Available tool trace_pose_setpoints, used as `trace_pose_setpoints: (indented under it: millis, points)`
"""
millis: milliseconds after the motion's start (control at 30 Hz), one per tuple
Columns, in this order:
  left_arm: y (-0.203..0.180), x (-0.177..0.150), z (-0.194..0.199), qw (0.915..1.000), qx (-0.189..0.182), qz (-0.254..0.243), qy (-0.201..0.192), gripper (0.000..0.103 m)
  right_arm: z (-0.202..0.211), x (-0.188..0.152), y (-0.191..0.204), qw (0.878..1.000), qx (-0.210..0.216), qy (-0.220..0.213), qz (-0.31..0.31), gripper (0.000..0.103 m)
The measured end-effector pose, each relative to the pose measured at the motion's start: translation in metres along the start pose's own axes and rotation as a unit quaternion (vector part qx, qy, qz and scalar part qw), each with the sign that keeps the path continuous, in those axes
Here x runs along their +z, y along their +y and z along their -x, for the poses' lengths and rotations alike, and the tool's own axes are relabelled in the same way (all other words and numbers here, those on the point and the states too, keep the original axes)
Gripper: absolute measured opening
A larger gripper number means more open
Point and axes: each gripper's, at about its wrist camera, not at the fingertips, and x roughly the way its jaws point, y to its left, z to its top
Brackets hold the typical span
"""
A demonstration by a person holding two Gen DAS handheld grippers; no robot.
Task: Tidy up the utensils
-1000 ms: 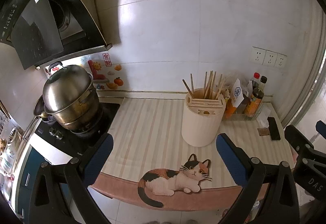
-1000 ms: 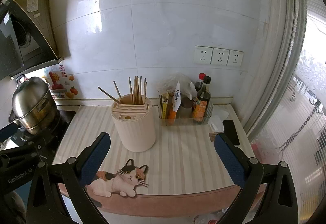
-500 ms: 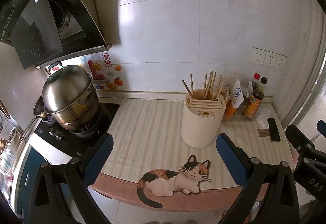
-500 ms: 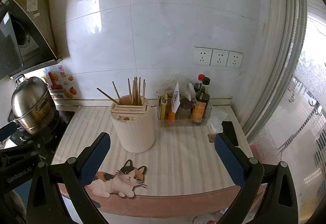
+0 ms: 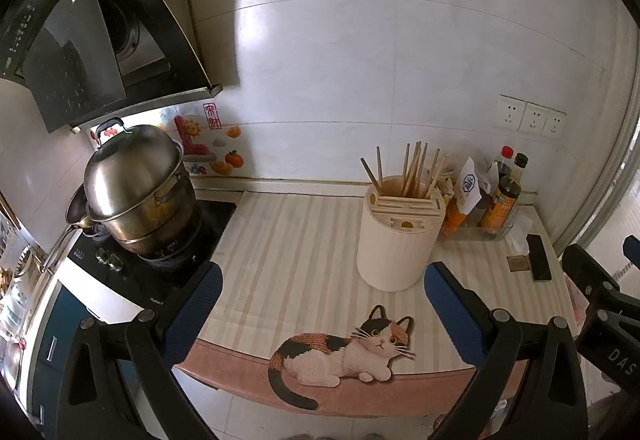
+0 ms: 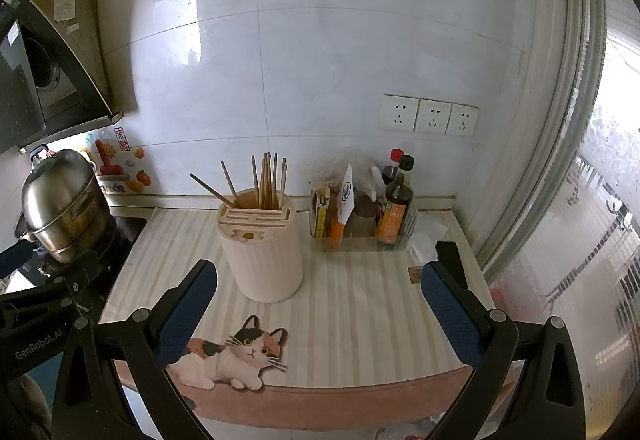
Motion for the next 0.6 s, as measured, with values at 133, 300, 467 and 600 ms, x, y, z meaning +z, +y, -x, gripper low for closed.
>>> trace_pose_setpoints:
  millis: [133,300,467,600]
  points:
    - [0.0005,-0.0003,0.0003,1.0000,0.000,-0.001,0.000,0.103,-0.0007,0.0012,-0.0005,1.000,0.000,0.000,0.001,0.103]
    - [0.0005,0.0000,-0.0006,1.0000,0.002,0.001,0.001,0.103,-0.0032,0.0037,-0.0035,1.000,0.001,-0.001,0.007,0.103]
    - [-0.0004,0.0014,-0.0027,1.0000,0.004,0.004,0.000,0.103,-0.0037,0.0042,-0.0042,1.000,0.000,-0.002,0.009,0.103]
    - [-0.0014,0.0009,-0.0016,0.9999,0.007,0.006,-0.007,0.103,-0.0046,0.0049,-0.0043,1.000,0.002,-0.001,0.011,0.103]
